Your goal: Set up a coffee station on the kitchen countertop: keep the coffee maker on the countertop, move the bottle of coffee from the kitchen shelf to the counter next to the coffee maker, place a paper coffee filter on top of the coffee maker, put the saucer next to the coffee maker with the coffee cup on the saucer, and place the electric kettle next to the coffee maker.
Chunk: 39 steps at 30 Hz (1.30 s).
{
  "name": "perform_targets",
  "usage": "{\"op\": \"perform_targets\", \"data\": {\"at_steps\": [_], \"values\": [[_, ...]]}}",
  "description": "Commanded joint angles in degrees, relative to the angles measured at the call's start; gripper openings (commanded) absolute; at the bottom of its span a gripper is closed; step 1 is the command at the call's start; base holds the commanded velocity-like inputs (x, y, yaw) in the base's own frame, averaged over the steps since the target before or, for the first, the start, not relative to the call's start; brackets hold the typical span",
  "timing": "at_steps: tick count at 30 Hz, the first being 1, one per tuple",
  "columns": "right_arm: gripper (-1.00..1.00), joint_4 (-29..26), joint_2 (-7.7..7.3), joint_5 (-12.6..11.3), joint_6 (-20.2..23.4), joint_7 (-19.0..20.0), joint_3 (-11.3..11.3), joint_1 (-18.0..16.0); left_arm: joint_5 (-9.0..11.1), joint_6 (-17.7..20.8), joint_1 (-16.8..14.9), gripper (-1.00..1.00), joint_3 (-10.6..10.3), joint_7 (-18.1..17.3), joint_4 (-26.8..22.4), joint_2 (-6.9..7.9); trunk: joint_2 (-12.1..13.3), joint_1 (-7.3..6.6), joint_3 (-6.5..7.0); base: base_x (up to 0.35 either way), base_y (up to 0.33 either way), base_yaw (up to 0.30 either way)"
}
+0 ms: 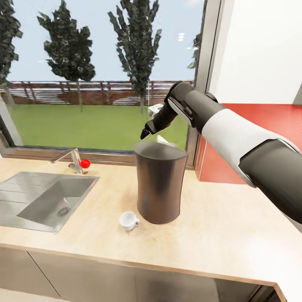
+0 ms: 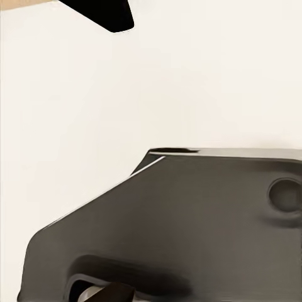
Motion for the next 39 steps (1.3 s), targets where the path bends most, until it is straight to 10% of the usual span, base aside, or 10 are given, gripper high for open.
{"op": "perform_targets", "data": {"at_steps": [1, 33, 39], "values": [[1.00, 0.00, -0.02, -0.55, 0.16, -0.12, 0.46, -0.11, -0.18, -0.17, -0.01, 1.00, 0.30, -0.01, -0.03, 0.01, -0.14, 0.01, -0.13, -0.274, 0.238, 0.000], [1.00, 0.20, 1.18, -1.29, -0.01, 0.04, 0.51, -0.02, -0.15, -0.17, -0.03, 1.00, 0.25, -0.09, -0.11, 0.11, -0.14, 0.01, -0.13, -0.172, 0.288, 0.000], [1.00, 0.01, 1.18, -5.49, -0.04, 0.29, 0.48, 6.48, -0.26, -0.25, -0.01, 1.00, 0.21, -0.09, -0.14, 0.21, -0.14, 0.01, -0.13, -0.171, 0.300, 0.000]]}}
